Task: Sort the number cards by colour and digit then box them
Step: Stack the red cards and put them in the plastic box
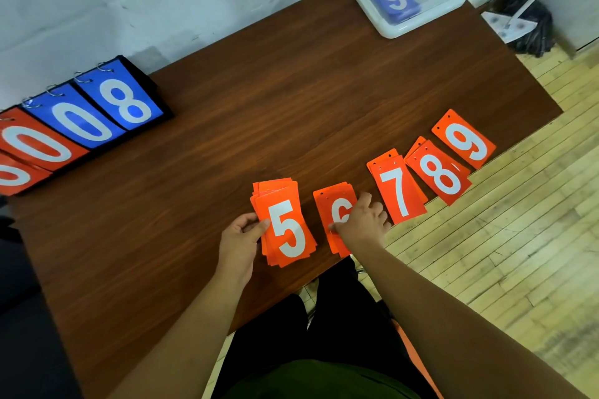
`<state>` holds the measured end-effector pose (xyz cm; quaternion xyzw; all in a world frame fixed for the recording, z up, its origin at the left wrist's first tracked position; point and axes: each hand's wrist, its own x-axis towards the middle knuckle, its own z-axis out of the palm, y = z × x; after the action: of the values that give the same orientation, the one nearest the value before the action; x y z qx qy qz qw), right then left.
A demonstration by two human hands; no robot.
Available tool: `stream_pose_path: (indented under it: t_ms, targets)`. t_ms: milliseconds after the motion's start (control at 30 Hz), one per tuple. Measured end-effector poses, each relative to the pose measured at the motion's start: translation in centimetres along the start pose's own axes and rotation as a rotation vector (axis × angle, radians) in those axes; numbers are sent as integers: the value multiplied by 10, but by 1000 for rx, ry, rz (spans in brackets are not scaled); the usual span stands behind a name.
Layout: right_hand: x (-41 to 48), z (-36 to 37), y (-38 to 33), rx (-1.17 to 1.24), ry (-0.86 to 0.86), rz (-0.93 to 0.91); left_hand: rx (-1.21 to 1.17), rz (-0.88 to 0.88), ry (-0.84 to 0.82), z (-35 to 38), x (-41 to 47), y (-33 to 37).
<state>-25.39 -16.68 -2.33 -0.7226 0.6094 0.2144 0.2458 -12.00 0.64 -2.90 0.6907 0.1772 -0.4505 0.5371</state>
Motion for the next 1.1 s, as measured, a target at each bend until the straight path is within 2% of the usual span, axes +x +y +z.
stream_pose_path:
  t_ms: [200,367,467,567,733,833,967,1033,1100]
  targets:
    - [-8,0,0,176,-44,-75,5,30,28,2,0,1]
    - [-5,-23,1,542,-134,-74,85,94,97,8,1,5]
    - [-1,-39,-1,629,-153,-175,96,121,102,17,1,9]
    - [-2,-43,-5,565,-230,-259,38,126,7,33,-3,15]
    - [0,-41,-1,430,-97,-272,-24,121,-222,63,-8,20]
    - [2,-39,6,395,-84,-308,26,138,-324,79,-7,18]
    - [14,-45,25,373,-125,-310,70,137,-316,100,-2,12]
    - [25,-52,40,386,-37,-287,44,127,-277,109,1,10]
    - [36,-59,59,291,119,-249,42,109,-232,116,3,9]
